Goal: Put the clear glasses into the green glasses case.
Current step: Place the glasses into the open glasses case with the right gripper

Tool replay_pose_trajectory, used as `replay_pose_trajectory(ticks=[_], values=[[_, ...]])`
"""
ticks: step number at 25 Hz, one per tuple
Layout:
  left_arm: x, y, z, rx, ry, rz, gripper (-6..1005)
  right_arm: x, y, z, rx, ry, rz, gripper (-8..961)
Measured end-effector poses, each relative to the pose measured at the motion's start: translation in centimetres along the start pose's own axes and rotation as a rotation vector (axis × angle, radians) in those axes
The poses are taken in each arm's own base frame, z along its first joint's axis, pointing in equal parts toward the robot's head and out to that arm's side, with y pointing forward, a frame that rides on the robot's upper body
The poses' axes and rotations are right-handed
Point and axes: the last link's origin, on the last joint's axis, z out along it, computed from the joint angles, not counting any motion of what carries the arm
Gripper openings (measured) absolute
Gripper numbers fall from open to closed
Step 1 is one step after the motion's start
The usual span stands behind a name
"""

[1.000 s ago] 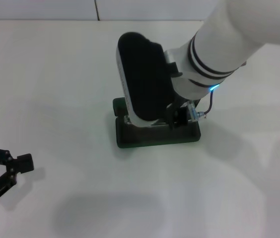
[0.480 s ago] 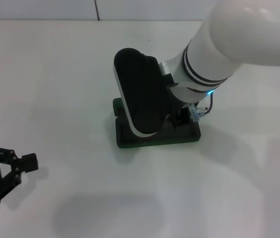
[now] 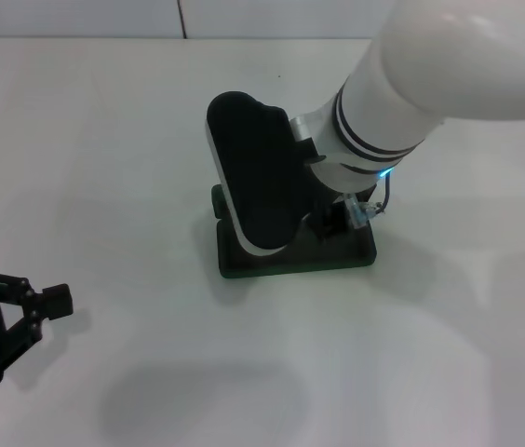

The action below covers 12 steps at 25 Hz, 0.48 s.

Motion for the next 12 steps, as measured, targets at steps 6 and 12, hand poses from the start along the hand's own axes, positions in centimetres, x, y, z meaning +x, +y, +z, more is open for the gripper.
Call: replay_pose_trajectory(ticks=[6, 12], values=[[-0.16, 0.09, -0.01, -0.007, -0.012, -0.003, 50, -0.30, -0.15, 0.07, 0.004, -0.017, 0.001, 118], [-0.26, 0.04, -0.01, -0.006, -0.020, -0.003, 49, -0.21, -0.11, 0.45, -0.004, -0.019, -0.003, 120]])
